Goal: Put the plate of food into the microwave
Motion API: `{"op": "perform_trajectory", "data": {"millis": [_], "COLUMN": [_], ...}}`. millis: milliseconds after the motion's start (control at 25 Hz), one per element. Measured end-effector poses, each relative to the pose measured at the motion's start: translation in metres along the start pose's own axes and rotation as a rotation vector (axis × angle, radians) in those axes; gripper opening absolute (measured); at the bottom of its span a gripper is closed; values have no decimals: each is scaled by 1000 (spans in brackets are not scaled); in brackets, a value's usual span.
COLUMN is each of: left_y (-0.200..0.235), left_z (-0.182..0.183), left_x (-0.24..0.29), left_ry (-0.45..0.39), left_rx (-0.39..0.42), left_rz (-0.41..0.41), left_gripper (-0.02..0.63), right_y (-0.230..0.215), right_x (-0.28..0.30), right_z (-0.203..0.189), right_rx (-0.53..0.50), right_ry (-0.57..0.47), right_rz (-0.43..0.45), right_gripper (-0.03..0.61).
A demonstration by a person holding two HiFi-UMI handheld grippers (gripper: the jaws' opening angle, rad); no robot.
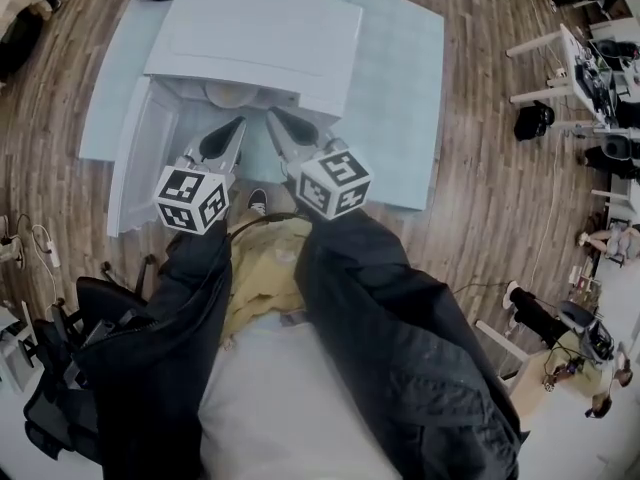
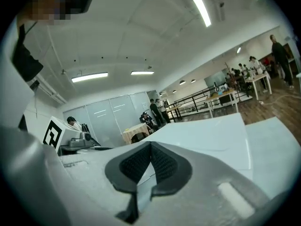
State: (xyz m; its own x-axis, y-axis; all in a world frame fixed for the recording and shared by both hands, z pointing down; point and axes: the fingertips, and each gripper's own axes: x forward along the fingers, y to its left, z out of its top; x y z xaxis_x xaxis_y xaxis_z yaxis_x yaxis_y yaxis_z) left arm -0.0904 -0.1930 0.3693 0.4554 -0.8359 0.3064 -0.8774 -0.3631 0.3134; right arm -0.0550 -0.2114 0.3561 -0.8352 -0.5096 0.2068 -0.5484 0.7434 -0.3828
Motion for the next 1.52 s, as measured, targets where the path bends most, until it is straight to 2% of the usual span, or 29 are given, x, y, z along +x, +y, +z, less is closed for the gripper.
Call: {"op": "perform_trajectory", "data": {"millis": [240,440,560,1520], "left_y": [-14,-19,-22,-20], "left_z": [37,58,66,49], "left_x": [4,-1,-2,-1], "left_ry": [-61,-86,-109,-60], "left_rx": [81,214,250,226], "left_rz": [10,61,70,79], "left_gripper": [-2,-2,-2,-2], "right_y": [1,9,8,12], "right_x": [-12,-17,-20,-22], "right_z": [32,51,56,50], "right_rx": [-174,-278,-317,-373], "right_ry": [-46,-95,-115,-76], "right_rz": [-27,-49,-64,-100], "right_gripper": [-5,-5,-5,-5]}}
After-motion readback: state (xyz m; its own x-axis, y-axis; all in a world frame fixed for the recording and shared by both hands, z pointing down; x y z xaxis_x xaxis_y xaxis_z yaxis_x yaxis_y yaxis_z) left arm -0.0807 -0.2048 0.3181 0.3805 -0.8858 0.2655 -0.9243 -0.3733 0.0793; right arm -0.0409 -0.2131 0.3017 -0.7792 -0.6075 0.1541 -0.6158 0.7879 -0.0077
